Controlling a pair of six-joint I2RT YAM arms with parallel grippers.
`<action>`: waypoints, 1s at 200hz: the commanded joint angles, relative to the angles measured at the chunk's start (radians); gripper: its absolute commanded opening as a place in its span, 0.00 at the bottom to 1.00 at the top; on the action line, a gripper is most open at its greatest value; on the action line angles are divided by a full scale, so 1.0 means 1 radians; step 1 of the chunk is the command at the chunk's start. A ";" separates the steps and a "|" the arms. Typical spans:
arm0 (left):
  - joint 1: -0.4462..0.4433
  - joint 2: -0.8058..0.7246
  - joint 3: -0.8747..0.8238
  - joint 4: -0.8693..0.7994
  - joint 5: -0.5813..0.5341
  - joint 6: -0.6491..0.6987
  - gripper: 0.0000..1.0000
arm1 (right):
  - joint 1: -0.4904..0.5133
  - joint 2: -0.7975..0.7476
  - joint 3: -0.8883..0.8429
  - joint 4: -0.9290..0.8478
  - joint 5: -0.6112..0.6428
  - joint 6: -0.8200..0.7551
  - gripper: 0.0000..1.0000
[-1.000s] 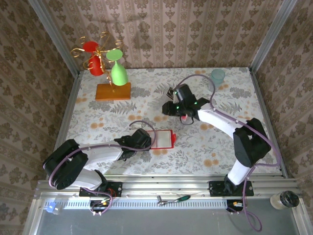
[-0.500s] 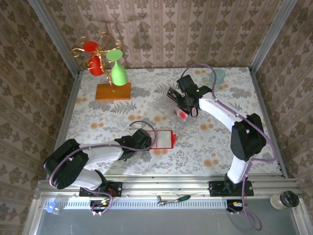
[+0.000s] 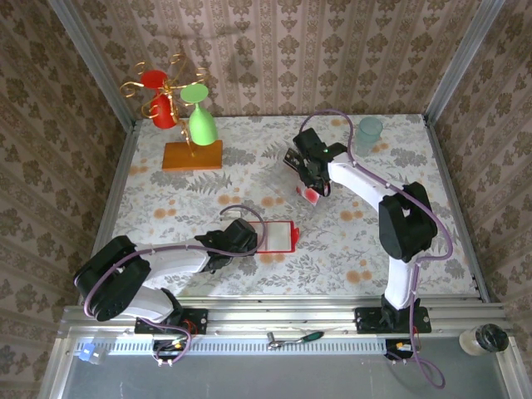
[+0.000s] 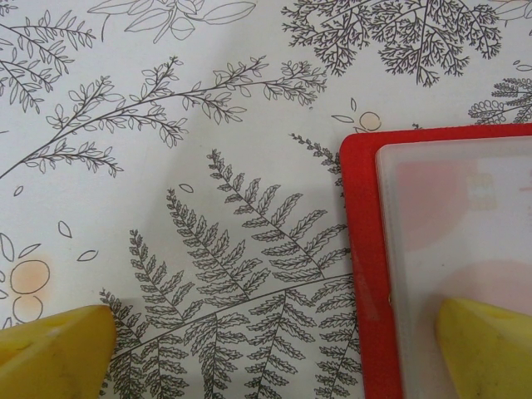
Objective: Put the credit cards into the card holder
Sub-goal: Pick up the credit card from the storage box.
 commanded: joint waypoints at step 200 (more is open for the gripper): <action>-0.006 -0.044 -0.007 -0.090 -0.038 -0.008 1.00 | 0.047 -0.329 -0.173 0.137 -0.326 0.138 0.00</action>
